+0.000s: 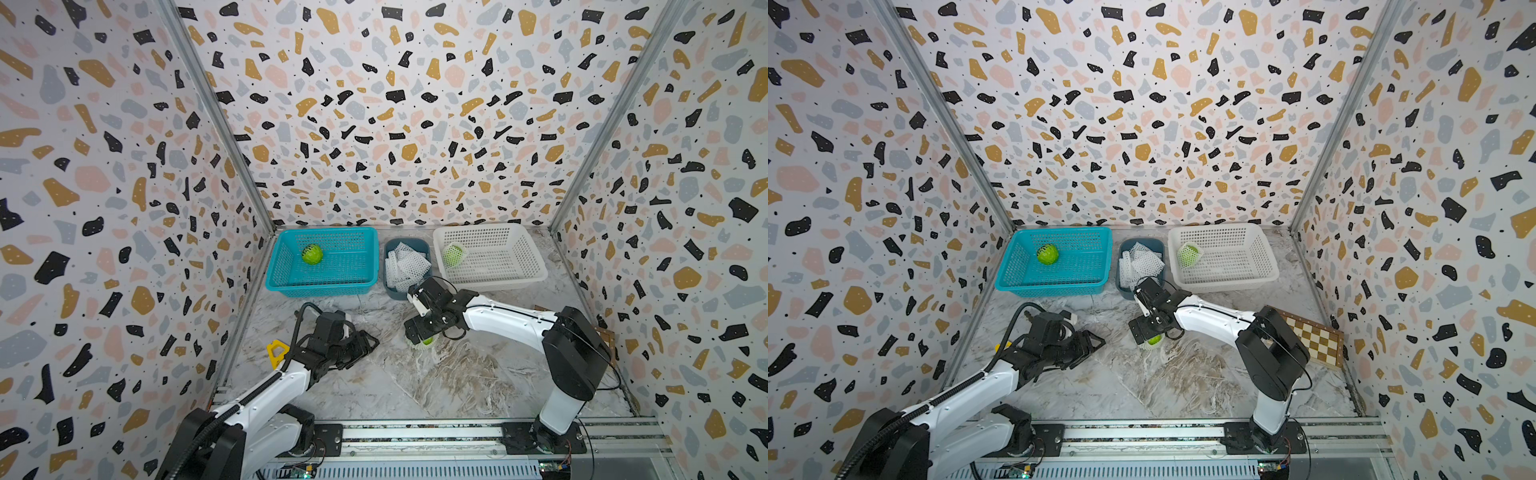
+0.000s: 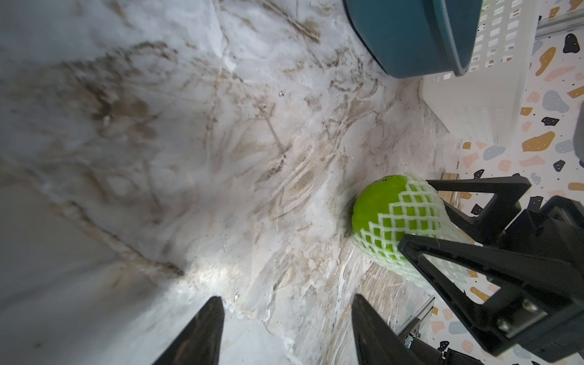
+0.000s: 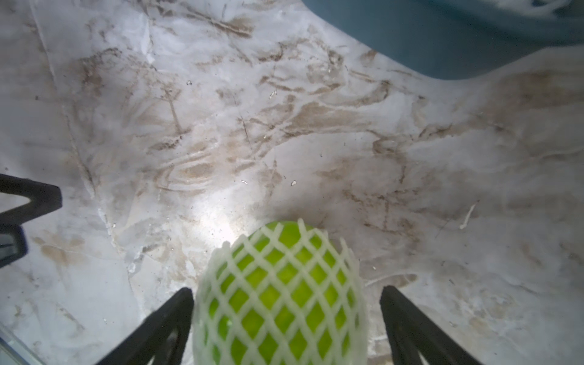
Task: Sleeve custard apples in foam nets
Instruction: Put on the foam net on the custard apple.
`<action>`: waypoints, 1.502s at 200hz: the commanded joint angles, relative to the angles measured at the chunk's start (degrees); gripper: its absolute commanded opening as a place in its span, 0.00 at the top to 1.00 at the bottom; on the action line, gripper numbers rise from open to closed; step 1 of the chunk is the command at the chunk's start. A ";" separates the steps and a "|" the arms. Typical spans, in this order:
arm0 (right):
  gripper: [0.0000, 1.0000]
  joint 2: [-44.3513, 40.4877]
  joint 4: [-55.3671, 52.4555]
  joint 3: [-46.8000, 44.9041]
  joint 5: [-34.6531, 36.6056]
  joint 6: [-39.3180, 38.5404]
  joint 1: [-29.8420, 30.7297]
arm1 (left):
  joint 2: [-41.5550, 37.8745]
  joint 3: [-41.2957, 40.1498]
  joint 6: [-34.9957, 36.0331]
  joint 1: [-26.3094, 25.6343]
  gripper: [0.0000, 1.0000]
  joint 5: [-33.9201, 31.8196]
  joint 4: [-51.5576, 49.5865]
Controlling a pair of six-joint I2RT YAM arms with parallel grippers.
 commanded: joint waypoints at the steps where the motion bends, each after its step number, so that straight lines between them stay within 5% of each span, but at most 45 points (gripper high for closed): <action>1: 0.11 -1.19 0.93 0.54 0.07 1.86 0.12 | 0.39 1.09 0.50 0.16 0.37 0.64 1.30; 101: 0.18 6.18 -1.64 4.39 3.90 -1.66 1.65 | 0.85 0.30 0.22 0.20 0.37 0.42 2.18; 187: 0.13 9.79 -2.25 6.19 5.63 -2.54 2.30 | 0.84 -0.14 0.05 0.20 0.37 0.37 2.71; 300: 0.02 4.06 -4.67 9.67 9.12 -3.06 2.30 | -0.11 -0.49 -0.13 0.20 0.37 0.64 2.63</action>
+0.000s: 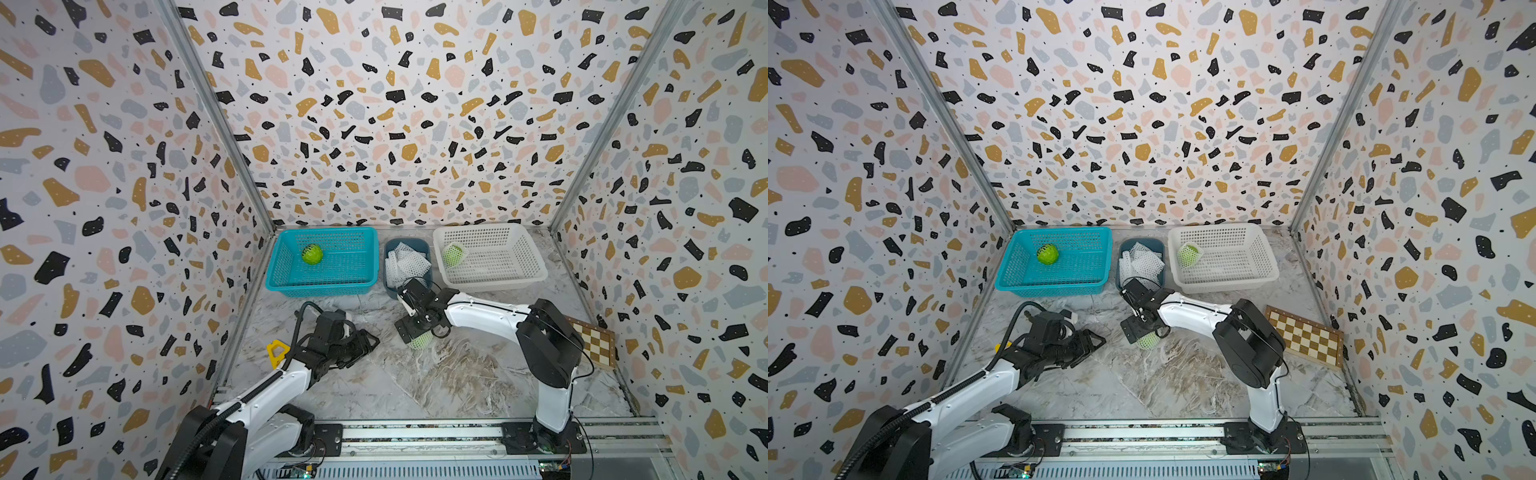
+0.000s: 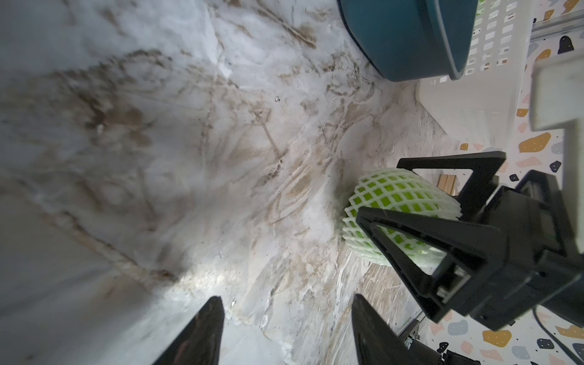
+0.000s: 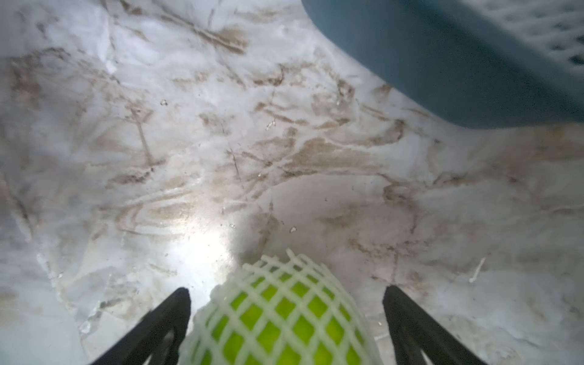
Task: Sleeve custard apples in foam nets
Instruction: Put on the foam net on the custard apple.
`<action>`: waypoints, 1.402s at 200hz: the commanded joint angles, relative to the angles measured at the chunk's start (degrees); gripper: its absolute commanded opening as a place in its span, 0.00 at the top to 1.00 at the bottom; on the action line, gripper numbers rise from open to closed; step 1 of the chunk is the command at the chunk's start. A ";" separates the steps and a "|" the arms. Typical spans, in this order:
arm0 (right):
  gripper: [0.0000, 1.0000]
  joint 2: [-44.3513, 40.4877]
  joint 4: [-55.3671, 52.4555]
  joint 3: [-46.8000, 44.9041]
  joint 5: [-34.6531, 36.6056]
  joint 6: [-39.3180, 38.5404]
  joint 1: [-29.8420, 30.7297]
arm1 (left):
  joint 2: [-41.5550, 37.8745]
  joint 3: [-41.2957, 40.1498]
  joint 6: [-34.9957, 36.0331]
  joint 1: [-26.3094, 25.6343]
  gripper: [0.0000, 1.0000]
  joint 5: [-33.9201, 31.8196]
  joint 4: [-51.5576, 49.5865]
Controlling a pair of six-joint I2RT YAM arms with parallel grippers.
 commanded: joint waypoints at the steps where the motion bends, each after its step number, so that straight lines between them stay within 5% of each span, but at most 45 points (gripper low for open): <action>1: 0.02 -3.99 -2.61 2.04 1.93 -0.57 0.19 | -0.80 -0.47 -0.04 0.20 0.37 0.60 1.27; 95: 0.00 -12.60 -1.25 -3.80 -0.75 2.23 0.59 | -1.77 -0.03 -0.08 0.19 0.37 0.81 0.19; 163: 0.00 -10.70 0.78 -6.48 -2.89 2.59 2.25 | -1.69 0.32 -0.17 0.17 0.36 1.34 0.12; 280: 0.00 -8.11 -5.18 -0.47 7.34 -1.61 7.51 | -0.90 0.68 -0.17 0.20 0.36 1.27 0.35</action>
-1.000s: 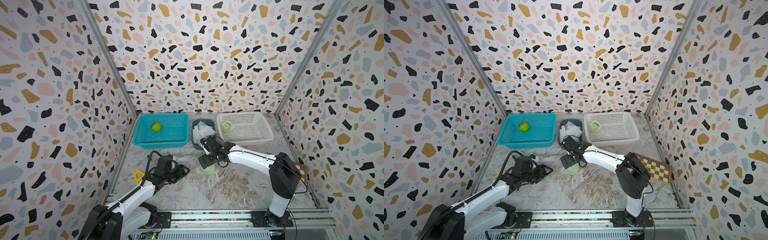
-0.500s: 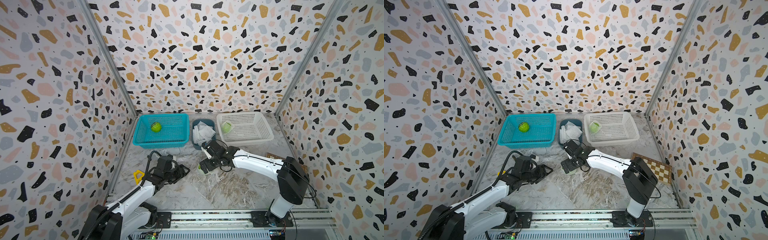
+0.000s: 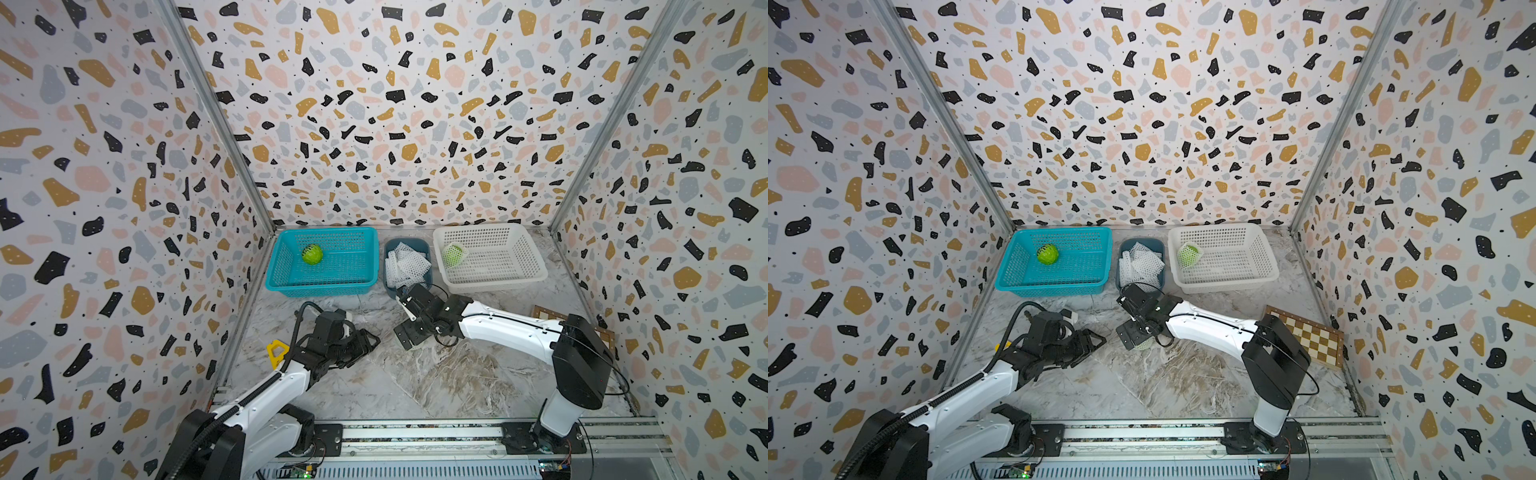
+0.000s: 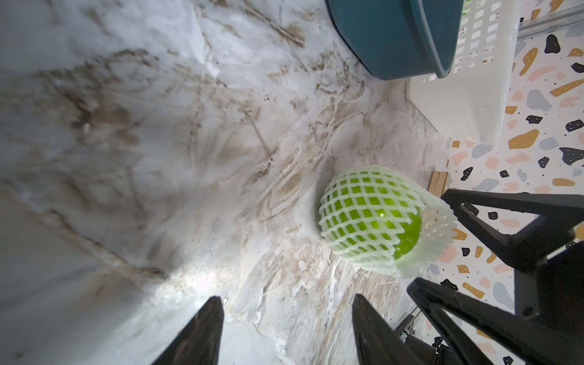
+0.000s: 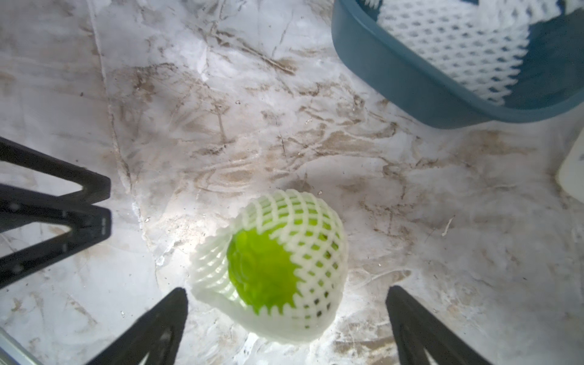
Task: Sleeve custard apples in foam nets
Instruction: Put on the foam net on the custard apple.
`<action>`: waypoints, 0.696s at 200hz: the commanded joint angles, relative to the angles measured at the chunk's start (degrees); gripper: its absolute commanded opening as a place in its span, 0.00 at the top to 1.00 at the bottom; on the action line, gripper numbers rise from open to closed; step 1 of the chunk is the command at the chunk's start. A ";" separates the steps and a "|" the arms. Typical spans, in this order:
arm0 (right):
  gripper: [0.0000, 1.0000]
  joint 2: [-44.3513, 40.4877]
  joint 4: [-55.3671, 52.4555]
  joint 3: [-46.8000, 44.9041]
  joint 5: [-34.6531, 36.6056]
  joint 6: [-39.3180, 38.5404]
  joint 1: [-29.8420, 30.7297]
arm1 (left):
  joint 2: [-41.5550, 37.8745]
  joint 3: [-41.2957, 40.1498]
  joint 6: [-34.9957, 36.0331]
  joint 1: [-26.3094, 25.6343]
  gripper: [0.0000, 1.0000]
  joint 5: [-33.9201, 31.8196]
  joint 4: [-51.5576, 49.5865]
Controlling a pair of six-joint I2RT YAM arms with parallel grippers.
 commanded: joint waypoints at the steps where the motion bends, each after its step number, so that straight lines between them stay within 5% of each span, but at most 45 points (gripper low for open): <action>1: 0.00 1.64 -3.52 2.66 3.75 -2.17 1.64 | 0.15 0.68 -0.15 0.22 0.36 0.46 0.45; 139: 0.03 9.35 -4.38 6.95 7.20 -4.06 1.65 | -0.11 0.06 -0.31 0.22 0.36 0.29 0.65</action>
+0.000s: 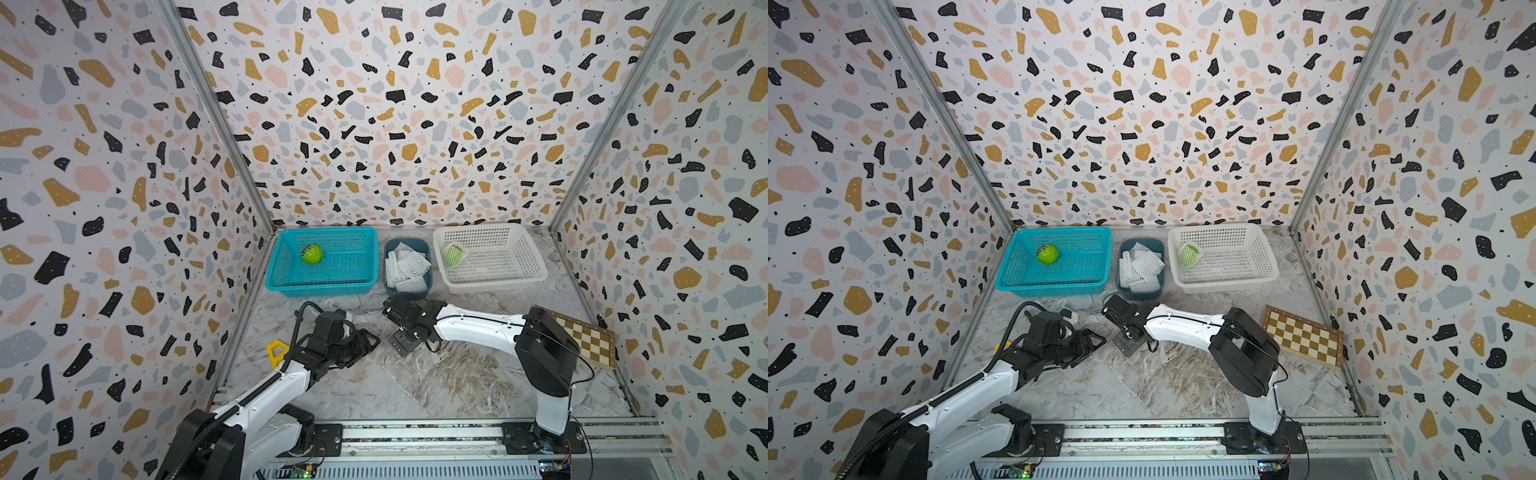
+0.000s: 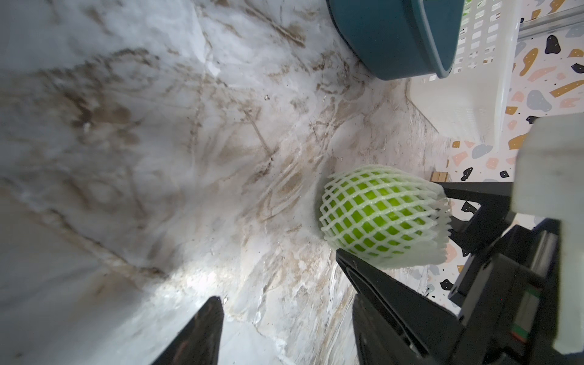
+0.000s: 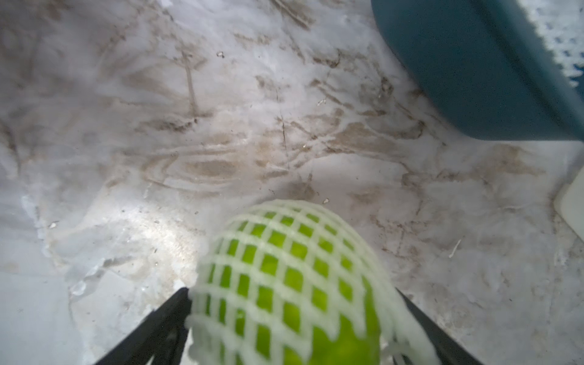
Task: Sleeve custard apples in foam nets
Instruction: Put on the foam net on the custard apple.
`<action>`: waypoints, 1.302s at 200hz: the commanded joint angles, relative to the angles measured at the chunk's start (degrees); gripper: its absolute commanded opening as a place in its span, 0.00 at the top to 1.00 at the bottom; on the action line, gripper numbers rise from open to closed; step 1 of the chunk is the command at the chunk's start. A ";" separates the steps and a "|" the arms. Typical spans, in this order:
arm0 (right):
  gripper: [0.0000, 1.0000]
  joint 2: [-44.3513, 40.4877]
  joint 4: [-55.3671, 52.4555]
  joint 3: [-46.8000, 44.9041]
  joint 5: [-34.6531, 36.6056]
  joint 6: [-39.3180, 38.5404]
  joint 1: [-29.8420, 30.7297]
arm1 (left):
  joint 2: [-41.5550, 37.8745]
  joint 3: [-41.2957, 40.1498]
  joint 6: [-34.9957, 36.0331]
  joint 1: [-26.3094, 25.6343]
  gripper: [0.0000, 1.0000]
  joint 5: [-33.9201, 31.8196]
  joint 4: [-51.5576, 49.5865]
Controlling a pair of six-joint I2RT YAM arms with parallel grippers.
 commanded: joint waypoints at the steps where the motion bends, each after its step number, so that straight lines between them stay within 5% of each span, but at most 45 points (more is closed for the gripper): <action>1: 0.03 -0.93 -1.02 2.05 0.30 0.00 -0.68 | -0.16 0.06 -0.19 0.22 0.36 0.30 0.65; 121: 0.00 -4.51 1.59 -0.11 -9.19 0.91 -4.37 | 0.02 -0.12 -0.26 0.20 0.36 0.28 0.85; 260: 0.00 -3.62 1.57 -2.59 -8.72 0.01 -4.50 | 0.15 -0.30 -0.55 0.16 0.36 0.05 0.92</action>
